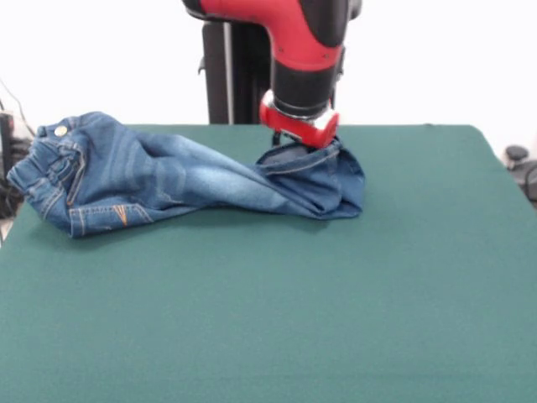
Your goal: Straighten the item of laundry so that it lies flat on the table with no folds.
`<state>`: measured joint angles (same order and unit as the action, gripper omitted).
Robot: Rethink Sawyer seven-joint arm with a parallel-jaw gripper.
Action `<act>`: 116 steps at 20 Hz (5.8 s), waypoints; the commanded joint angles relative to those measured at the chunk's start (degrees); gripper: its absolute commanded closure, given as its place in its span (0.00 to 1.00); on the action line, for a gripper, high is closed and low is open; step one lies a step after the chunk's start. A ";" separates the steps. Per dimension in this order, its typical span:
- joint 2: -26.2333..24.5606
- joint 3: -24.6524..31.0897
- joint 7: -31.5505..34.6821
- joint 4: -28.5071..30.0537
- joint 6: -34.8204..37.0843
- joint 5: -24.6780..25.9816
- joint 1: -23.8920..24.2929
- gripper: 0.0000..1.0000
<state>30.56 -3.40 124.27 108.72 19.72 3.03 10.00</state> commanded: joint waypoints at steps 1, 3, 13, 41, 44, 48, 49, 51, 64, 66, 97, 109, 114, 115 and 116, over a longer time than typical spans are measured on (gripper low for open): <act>-2.58 12.47 9.44 6.19 -2.72 -5.87 -0.27 0.00; -1.50 14.12 10.18 6.97 -2.48 -7.37 -0.42 0.00; 3.19 16.18 10.68 7.14 3.04 -13.25 -2.22 0.00; 10.85 9.50 12.24 -3.55 21.15 -20.55 -9.20 0.00; 14.39 6.11 12.62 -4.21 24.14 -18.65 -9.91 0.00; 16.63 0.50 12.08 -7.92 26.36 -13.92 -11.25 0.00; 16.65 -0.89 11.90 -9.12 27.22 -12.70 -11.61 0.00; 15.83 -2.79 11.13 -10.83 27.03 -10.87 -11.47 0.00; 7.54 -7.56 7.76 -9.10 12.90 -3.24 -8.08 0.00; 5.83 -8.01 8.35 -8.34 9.65 -2.46 -8.06 0.00; -5.47 -9.51 4.44 -0.48 -5.48 2.17 -1.27 0.00; -6.82 -1.98 2.19 3.62 -9.95 4.64 5.05 0.00; -4.32 3.72 -0.73 6.95 -9.59 7.34 10.63 0.00; -3.68 4.17 -0.78 7.26 -9.14 7.90 11.02 0.00; -3.26 4.70 -1.05 7.34 -8.61 8.45 11.48 0.00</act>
<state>27.31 -9.83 124.27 109.75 11.20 7.94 19.67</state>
